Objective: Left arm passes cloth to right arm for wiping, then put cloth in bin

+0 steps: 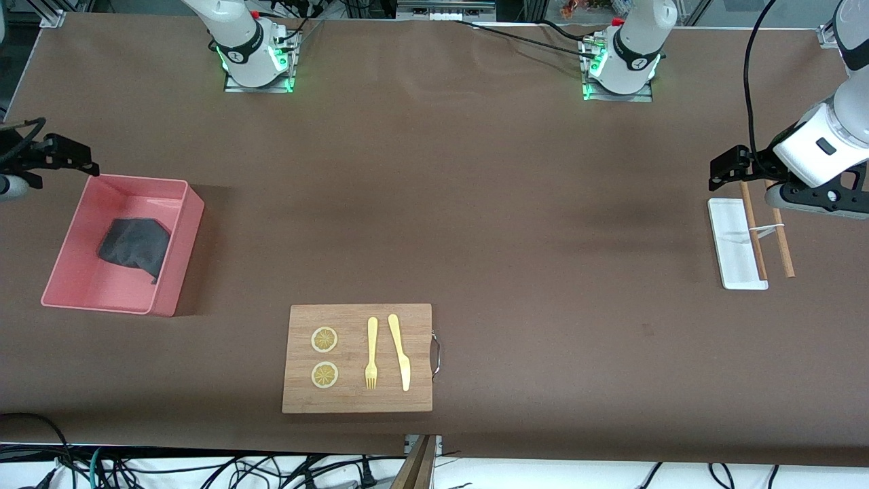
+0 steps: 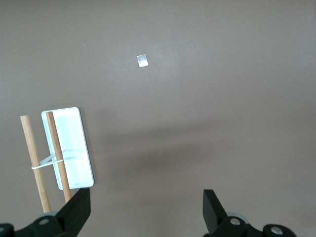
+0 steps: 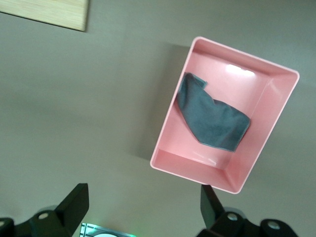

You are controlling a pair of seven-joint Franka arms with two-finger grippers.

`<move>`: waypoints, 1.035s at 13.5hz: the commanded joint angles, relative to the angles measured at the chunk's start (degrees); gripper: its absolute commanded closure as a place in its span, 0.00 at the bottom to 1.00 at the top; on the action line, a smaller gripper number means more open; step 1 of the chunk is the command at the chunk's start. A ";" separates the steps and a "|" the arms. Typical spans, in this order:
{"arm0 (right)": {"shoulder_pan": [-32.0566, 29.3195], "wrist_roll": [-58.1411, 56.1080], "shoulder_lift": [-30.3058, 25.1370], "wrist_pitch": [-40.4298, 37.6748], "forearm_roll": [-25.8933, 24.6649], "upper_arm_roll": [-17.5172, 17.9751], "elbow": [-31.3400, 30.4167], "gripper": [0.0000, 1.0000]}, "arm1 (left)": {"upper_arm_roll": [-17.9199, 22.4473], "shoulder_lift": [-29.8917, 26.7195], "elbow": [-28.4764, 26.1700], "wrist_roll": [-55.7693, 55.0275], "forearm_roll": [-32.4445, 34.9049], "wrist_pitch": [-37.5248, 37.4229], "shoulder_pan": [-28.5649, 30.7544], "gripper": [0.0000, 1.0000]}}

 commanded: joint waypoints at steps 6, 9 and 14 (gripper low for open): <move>-1.01 1.60 -2.21 2.06 -1.54 1.37 2.08 0.01 | -0.14 0.76 1.69 0.00 1.25 1.01 0.23 0.00; -1.01 14.75 -2.48 -0.22 -1.01 2.87 1.99 0.00 | 0.12 0.94 2.84 -2.37 0.37 0.92 0.76 0.00; -1.27 15.85 -2.83 -1.63 -1.19 2.87 2.08 0.00 | 0.38 0.68 3.01 -2.63 0.46 0.66 0.94 0.00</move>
